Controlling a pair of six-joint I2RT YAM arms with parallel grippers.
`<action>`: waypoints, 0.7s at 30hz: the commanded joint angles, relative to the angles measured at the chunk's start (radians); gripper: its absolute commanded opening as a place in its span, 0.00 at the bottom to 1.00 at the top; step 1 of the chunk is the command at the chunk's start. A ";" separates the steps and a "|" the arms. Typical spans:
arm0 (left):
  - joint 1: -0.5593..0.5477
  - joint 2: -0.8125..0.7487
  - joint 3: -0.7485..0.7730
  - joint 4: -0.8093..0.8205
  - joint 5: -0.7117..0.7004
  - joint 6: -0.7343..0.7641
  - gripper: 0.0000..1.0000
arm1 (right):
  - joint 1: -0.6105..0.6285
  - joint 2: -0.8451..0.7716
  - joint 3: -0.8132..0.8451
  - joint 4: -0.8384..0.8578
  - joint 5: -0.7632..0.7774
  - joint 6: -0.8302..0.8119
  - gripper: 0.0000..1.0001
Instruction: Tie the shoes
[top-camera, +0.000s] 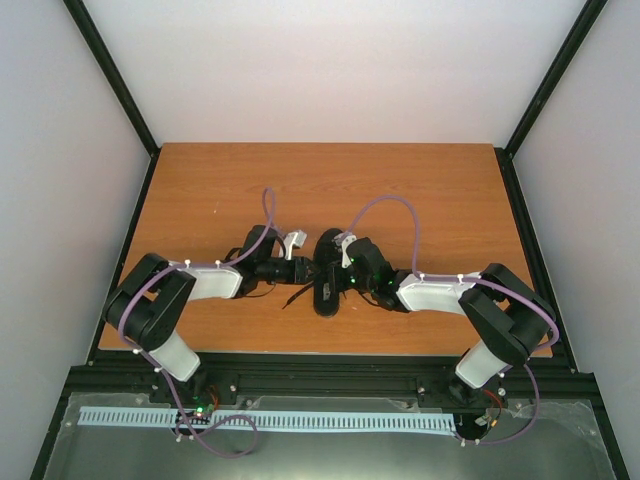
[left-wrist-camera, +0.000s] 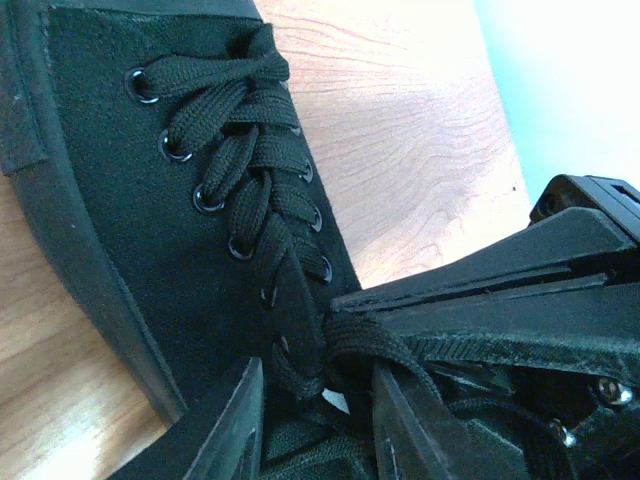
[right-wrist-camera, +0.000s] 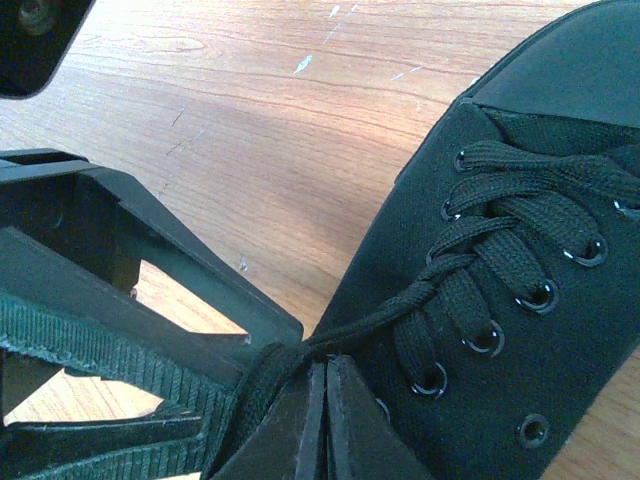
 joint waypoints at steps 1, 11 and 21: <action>-0.002 0.026 -0.002 0.083 0.056 -0.022 0.32 | 0.004 0.009 0.008 0.052 0.001 0.012 0.03; -0.002 0.042 0.009 0.088 0.058 -0.031 0.12 | 0.005 0.011 0.007 0.056 -0.004 0.015 0.03; -0.002 -0.032 -0.023 0.031 -0.055 -0.022 0.01 | 0.005 -0.006 -0.009 0.055 0.009 0.017 0.03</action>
